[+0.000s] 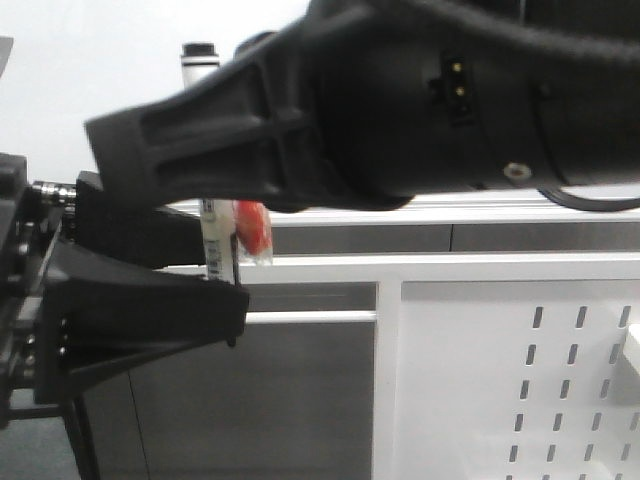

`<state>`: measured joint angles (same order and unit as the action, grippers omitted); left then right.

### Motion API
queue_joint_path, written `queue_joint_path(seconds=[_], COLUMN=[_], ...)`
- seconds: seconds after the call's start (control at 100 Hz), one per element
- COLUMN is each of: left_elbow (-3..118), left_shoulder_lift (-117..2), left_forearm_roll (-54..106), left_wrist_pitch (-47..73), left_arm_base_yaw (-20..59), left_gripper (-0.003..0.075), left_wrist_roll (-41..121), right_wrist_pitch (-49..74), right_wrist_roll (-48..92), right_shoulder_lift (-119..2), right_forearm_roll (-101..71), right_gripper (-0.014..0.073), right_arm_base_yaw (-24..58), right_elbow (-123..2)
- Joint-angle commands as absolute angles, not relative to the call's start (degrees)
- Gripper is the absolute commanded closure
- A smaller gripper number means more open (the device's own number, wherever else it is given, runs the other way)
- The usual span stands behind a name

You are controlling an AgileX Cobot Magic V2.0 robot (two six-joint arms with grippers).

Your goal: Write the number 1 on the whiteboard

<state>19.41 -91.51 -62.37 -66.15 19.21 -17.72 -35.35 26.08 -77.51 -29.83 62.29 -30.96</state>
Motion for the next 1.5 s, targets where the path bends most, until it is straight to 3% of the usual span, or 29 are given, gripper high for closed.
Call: queue_joint_path(seconds=[0.0,0.16,0.94,1.32,1.49], left_elbow=[20.5,20.5,20.5,20.5,20.5], left_shoulder_lift=[-89.7,-89.7,-89.7,-89.7,-89.7], left_forearm_roll=[-58.5,-57.5,-54.1,-54.1,-54.1], left_wrist_pitch=[-77.4,-77.4,-77.4,-77.4,-77.4], left_arm_base_yaw=[19.6,19.6,19.6,19.6,19.6], left_gripper=[0.0293,0.0354,0.0363,0.0691,0.0741], left_wrist_roll=[-19.0,-20.8,-27.9,-28.0,-28.0], right_wrist_pitch=[-41.3,-42.7,-44.2,-44.1,-44.0], right_wrist_roll=[25.9,25.9,26.1,26.1,26.1], right_shoulder_lift=[-76.3,-76.3,-76.3,-76.3,-76.3], right_forearm_roll=[-27.4,-27.3,-25.9,-25.9,-25.9], right_gripper=[0.0664,0.0664,0.0664,0.0664,0.0664], right_arm_base_yaw=[61.9,61.9,61.9,61.9,61.9], right_elbow=[-32.7,-32.7,-32.7,-32.7,-32.7])
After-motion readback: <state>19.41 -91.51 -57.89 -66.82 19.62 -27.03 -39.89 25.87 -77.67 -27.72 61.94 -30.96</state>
